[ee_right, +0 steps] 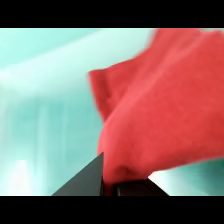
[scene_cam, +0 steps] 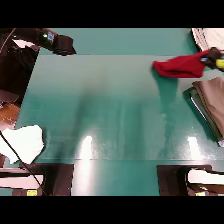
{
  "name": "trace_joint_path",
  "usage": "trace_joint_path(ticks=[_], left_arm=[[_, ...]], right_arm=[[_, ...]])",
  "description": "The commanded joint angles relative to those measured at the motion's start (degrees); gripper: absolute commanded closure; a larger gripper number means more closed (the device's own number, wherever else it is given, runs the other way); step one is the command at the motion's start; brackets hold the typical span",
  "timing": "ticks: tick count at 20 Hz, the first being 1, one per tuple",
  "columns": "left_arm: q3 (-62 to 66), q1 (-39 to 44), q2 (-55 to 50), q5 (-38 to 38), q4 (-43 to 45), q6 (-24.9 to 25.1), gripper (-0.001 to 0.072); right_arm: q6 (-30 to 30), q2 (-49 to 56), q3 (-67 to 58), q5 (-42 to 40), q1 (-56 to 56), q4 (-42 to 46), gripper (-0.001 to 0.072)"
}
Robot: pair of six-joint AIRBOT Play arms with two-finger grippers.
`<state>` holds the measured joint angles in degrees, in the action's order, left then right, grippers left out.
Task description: Fold the shirts.
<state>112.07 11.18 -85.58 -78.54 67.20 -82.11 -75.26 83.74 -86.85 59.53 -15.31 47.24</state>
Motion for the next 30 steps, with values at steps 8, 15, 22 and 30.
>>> trace_joint_path(ticks=[8,15,22,30], left_arm=[[-0.02,1.81,0.00,0.55,0.07,-0.02,0.0681],[-0.02,1.81,0.00,0.57,0.07,0.04,0.0681],[-0.02,1.81,0.00,-0.11,0.07,0.11,0.0680],[-0.02,1.81,0.00,-0.15,0.04,2.23,0.0681]], right_arm=[[4.00,-1.31,-11.56,6.08,-12.35,-5.55,0.0698],[3.98,-6.21,-17.25,16.81,-20.26,-1.46,0.0698],[3.19,-14.27,-5.53,19.65,-26.95,14.43,0.0696],[3.08,-19.47,10.49,20.65,-41.07,25.99,0.0268]])
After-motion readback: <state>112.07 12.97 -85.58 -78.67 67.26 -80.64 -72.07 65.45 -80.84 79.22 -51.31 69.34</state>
